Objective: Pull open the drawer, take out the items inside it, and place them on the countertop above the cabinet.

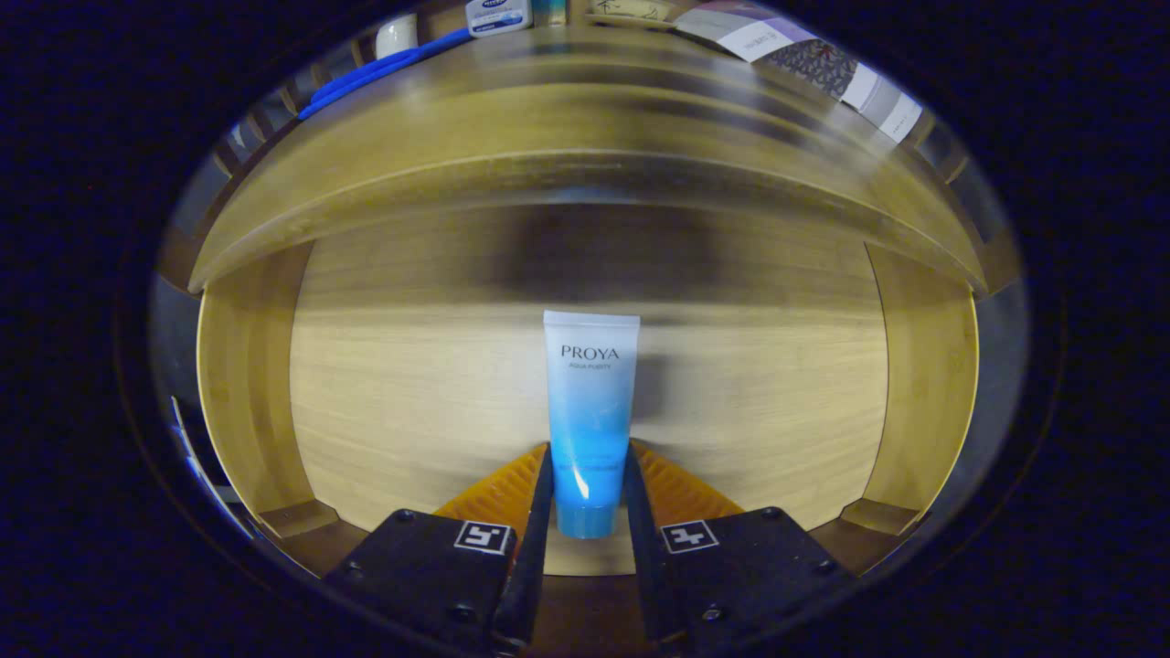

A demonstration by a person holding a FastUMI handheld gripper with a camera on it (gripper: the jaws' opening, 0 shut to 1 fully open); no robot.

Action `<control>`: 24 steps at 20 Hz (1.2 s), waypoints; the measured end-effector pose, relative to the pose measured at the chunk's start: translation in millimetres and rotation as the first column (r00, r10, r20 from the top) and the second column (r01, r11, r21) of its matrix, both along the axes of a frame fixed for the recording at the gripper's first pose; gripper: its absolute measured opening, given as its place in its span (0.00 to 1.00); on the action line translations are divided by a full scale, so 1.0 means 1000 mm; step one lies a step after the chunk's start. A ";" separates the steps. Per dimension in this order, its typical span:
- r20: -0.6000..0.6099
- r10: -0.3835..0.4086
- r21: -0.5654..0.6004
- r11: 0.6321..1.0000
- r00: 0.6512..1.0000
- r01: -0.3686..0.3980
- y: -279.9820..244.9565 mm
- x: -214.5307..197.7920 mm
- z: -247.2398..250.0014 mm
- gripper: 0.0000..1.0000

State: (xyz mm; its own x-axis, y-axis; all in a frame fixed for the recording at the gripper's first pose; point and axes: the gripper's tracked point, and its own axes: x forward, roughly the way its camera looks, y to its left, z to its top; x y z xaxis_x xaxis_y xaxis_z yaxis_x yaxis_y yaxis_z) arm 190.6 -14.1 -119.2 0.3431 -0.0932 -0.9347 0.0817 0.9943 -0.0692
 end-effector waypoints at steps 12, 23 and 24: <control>0.161 0.027 0.084 0.996 0.987 -0.041 -0.001 -0.035 0.052 0.46; 0.302 0.076 0.079 0.991 0.950 -0.104 0.014 -0.037 0.134 0.46; 0.302 0.076 0.073 0.992 0.950 -0.103 0.013 -0.035 0.138 0.46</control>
